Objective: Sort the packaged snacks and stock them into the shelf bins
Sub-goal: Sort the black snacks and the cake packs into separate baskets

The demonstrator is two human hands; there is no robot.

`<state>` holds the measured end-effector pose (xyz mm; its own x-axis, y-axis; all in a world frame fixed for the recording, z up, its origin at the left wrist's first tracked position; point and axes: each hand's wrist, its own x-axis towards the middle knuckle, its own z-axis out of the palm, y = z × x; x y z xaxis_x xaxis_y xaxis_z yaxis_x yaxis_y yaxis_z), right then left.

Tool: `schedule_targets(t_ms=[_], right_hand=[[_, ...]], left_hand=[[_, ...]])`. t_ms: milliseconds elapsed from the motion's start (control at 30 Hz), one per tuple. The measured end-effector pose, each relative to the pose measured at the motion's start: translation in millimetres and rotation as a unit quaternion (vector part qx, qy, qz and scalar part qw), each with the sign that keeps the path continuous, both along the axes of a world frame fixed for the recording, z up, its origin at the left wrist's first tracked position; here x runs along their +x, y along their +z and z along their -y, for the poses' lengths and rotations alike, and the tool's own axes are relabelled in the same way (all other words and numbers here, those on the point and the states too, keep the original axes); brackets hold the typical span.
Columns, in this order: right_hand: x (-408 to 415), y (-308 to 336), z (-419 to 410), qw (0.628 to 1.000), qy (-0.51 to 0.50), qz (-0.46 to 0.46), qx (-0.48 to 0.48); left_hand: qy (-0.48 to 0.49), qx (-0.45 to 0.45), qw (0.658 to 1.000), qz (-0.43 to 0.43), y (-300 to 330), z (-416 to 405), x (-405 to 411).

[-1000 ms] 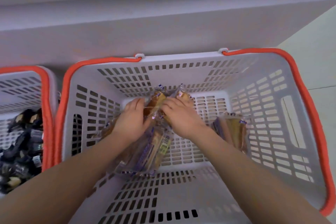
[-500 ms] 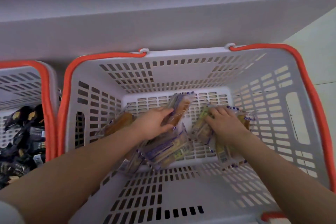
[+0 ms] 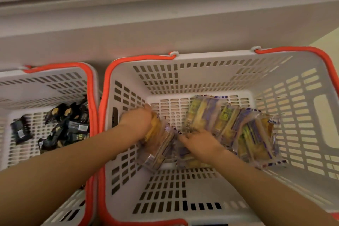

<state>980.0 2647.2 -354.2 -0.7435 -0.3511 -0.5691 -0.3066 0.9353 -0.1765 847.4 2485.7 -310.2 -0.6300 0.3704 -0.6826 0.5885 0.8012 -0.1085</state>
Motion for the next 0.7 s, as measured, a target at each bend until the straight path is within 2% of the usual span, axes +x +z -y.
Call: schedule_targets(t_ms=[100, 233, 300, 367, 433, 500, 600, 700], right_hand=[[11.0, 11.8, -27.3, 0.993, -0.075, 0.086, 0.005], [16.2, 27.8, -40.9, 0.985, -0.087, 0.144, 0.037], [13.0, 32.6, -24.7, 0.990, -0.092, 0.106, -0.022], [5.5, 33.9, -0.1, 0.992, -0.077, 0.013, -0.098], [-8.7, 31.8, 25.8, 0.989, -0.019, -0.082, -0.124], [-23.8, 23.9, 46.2, 0.984, 0.051, -0.132, -0.107], [-31.1, 8.0, 51.7, 0.990, 0.091, -0.104, -0.030], [-18.2, 0.1, 34.4, 0.988, 0.123, -0.091, 0.032]], left_hand=[[-0.002, 0.006, 1.000, 0.003, 0.4, 1.7, -0.1], [0.007, 0.041, 0.999, -0.005, 5.6, -0.1, -0.3], [0.008, 0.068, 0.997, -0.023, 9.4, -1.9, -6.5], [0.013, 0.087, 0.995, -0.038, 13.9, -3.5, -14.9], [0.027, 0.104, 0.994, -0.037, 17.6, -4.4, -20.3], [0.047, 0.141, 0.988, -0.048, 22.1, -3.6, -23.0], [0.074, 0.237, 0.965, -0.088, 29.7, -1.8, -26.0], [0.089, 0.303, 0.945, -0.088, 37.4, -3.3, -27.0]])
